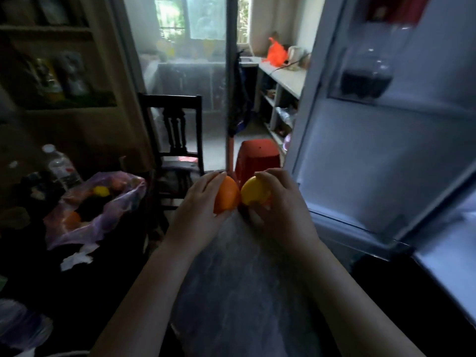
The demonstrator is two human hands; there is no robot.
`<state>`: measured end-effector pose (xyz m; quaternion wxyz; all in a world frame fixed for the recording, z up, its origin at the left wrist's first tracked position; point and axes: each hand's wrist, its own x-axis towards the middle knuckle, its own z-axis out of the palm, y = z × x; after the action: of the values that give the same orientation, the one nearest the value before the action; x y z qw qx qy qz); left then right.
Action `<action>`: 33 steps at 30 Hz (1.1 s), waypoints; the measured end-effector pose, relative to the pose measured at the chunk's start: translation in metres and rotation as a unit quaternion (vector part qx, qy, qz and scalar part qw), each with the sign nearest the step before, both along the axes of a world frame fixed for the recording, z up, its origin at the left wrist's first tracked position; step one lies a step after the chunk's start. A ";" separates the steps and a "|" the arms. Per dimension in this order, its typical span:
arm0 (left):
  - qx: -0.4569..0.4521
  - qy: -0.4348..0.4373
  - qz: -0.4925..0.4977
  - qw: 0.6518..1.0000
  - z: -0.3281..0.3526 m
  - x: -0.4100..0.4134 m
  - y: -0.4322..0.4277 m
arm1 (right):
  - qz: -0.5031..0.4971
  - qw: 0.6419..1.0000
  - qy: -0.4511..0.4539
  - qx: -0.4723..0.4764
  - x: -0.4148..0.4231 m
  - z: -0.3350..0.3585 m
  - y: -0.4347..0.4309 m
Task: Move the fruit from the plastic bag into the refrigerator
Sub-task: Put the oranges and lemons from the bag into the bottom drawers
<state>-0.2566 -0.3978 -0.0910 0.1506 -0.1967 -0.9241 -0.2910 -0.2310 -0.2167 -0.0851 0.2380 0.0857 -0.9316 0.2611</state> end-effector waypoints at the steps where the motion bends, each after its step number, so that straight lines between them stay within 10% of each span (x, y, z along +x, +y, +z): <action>1: -0.004 -0.003 -0.013 1.000 0.001 0.001 0.011 | -0.011 1.000 0.003 0.005 0.005 0.000 0.010; 33: -0.055 -0.012 -0.408 0.911 0.006 0.176 0.384 | -0.327 0.945 0.027 0.000 0.302 -0.010 0.330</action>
<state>-0.0809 -0.0133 -0.0848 -0.0030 -0.5615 -0.7793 -0.2782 0.0715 0.1128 -0.0949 0.3354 -0.2167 -0.9016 0.1665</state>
